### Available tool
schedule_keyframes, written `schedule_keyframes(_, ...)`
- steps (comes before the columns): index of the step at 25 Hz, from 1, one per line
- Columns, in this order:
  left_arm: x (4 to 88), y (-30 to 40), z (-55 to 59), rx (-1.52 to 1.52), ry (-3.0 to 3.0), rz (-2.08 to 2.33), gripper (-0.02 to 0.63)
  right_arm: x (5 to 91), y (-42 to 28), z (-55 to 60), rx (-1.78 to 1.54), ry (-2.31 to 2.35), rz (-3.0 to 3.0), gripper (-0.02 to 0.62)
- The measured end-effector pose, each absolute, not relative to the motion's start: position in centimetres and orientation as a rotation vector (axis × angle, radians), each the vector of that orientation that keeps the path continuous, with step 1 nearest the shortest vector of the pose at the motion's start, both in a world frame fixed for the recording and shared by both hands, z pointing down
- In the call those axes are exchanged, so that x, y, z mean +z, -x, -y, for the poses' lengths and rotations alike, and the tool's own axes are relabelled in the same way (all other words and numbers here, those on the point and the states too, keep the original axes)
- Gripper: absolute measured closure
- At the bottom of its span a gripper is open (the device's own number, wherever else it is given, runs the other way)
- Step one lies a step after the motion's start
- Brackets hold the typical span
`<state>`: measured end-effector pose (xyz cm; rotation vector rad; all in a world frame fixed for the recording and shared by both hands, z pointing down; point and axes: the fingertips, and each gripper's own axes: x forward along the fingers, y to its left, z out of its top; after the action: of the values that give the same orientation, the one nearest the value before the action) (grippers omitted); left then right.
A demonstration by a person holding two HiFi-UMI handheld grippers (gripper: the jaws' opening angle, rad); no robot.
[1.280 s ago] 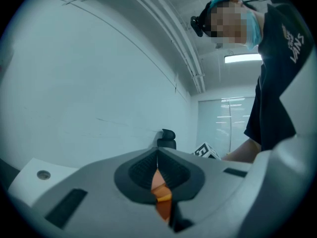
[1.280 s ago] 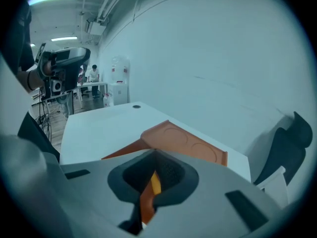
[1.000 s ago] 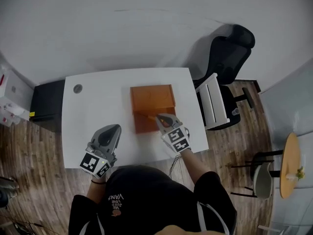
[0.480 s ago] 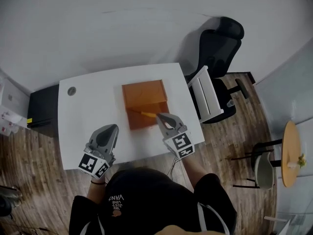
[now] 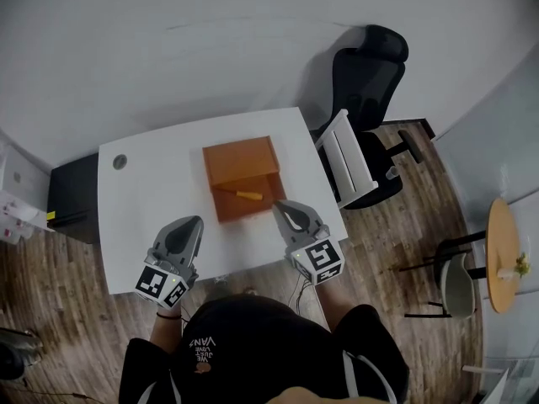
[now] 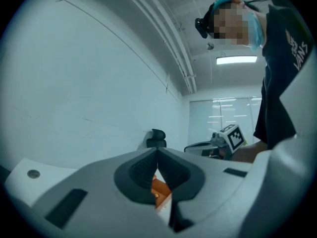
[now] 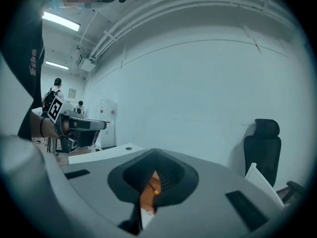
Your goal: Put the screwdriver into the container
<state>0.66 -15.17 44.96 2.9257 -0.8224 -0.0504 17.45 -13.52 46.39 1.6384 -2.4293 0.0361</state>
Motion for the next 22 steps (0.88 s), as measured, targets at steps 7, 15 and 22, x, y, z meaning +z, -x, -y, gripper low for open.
schedule_keyframes(7,45.2,-1.4,13.5,-0.033,-2.926,0.802,0.591,45.7,-17.9,11.1,0.036,-1.671,2.456,0.583)
schedule_keyframes(15,45.3,-2.0,12.0,-0.026,-2.933,0.783,0.591,45.0,-18.3,9.4,0.036,-1.689,2.474,0.583)
schedule_keyframes(22,45.2,-2.6,11.5,-0.016,-2.938,0.78,0.591,44.5,-18.3,8.3,0.017,-1.7,2.492,0.583)
